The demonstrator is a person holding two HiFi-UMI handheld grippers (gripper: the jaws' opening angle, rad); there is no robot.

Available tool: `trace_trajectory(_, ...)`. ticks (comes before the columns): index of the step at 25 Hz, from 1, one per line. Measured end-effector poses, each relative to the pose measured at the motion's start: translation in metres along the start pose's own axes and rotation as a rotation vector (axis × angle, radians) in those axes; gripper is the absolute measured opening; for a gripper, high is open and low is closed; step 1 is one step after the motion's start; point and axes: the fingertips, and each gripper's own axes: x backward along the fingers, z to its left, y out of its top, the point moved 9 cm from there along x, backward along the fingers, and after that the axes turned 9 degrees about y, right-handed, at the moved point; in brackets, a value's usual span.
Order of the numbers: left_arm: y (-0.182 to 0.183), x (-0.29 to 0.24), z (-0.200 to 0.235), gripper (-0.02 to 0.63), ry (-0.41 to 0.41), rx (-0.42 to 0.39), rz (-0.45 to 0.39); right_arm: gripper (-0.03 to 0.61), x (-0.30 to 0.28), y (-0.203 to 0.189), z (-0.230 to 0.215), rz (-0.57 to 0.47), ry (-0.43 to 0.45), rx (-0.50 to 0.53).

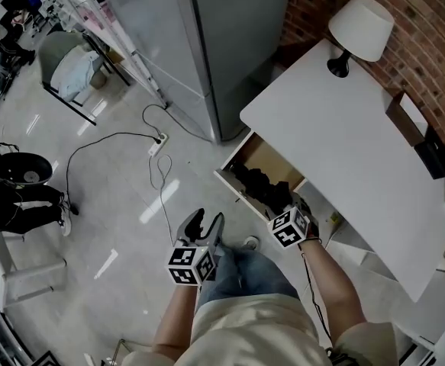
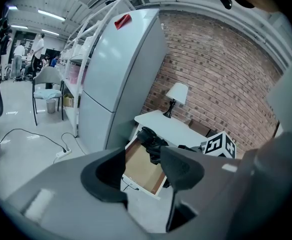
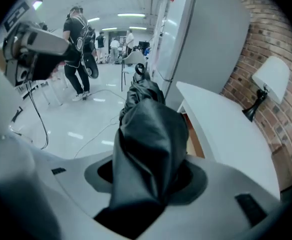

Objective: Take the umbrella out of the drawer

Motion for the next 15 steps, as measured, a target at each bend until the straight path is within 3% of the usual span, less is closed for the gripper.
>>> trace_trajectory(10,-0.003,0.036,0.001,0.102,-0.025,-0.037,-0.015,0.229,0.069,-0.002,0.058,-0.246,-0.012,-0.314)
trace_trajectory(15,-0.015,0.072,0.008,0.06,-0.069,-0.088,-0.03,0.229,0.099,-0.006,0.105,-0.332,-0.063,-0.397)
